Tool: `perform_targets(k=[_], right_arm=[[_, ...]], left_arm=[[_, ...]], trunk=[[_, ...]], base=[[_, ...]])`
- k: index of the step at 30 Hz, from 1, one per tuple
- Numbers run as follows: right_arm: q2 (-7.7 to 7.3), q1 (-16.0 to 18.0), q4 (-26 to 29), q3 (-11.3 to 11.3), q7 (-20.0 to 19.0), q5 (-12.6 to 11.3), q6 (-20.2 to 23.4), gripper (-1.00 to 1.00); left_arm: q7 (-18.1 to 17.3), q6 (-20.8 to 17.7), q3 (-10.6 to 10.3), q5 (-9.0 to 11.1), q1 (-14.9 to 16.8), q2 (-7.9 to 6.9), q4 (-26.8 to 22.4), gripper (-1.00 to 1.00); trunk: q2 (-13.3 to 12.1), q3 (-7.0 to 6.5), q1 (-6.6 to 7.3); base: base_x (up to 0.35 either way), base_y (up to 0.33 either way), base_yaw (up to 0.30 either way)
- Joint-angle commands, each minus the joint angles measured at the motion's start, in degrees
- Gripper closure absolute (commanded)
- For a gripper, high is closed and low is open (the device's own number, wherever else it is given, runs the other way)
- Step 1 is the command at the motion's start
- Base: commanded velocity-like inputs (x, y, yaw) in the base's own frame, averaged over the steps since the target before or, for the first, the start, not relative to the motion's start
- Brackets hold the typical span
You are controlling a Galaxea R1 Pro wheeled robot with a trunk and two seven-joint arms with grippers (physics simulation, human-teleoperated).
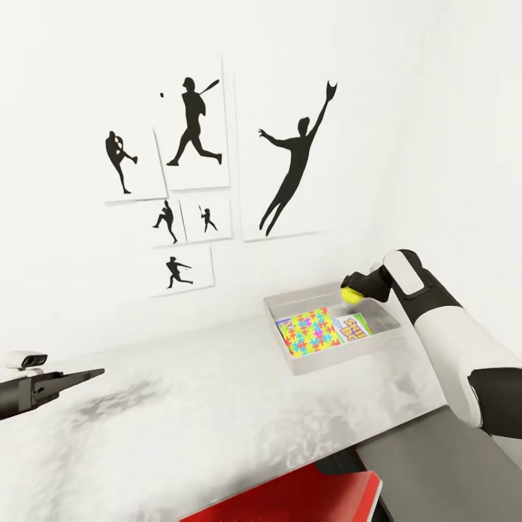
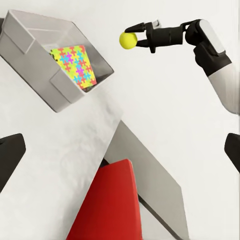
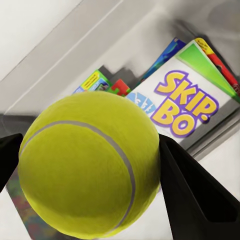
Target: Put all the toys in the child's room - the three board games (two on the bed and one on the table), the two jigsaw puzzles on the table, and the tennis ball on the table - inside the toy box on the table in the child's room.
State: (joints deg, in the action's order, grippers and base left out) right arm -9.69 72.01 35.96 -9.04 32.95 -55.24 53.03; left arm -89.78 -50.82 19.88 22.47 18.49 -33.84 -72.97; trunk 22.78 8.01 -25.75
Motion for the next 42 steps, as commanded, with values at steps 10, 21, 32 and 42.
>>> perform_targets(k=[10, 21, 32, 42], right_arm=[[-0.12, 0.06, 0.07, -2.14, 0.62, -0.66, -1.14, 1.00], [-0.70, 0.06, 0.03, -3.73, 0.62, -0.46, -2.12, 1.00], [-0.32, 0.06, -5.46, -3.53, -0.02, 6.06, -7.05, 1.00], [-0.08, 0.08, -5.83, -3.45, -0.09, 6.62, -7.40, 1.00]], left_arm=[[-0.22, -3.96, 0.03, 2.81, -0.54, 0.32, -2.04, -1.00], [-0.22, -4.20, 0.04, 4.93, -0.65, 0.18, -1.84, -1.00], [-0.22, -4.14, 0.07, 4.95, -0.65, 0.18, -1.83, -1.00], [-0.22, -4.13, 0.01, 4.95, -0.65, 0.27, -1.83, -1.00]], trunk=[[0.13, 1.07, -0.03], [0.13, 2.10, -0.03], [0.13, 3.14, -0.03], [0.13, 4.07, -0.03]], base=[[0.000, 0.000, 0.000], [0.000, 0.000, 0.000], [0.000, 0.000, 0.000], [0.000, 0.000, 0.000]])
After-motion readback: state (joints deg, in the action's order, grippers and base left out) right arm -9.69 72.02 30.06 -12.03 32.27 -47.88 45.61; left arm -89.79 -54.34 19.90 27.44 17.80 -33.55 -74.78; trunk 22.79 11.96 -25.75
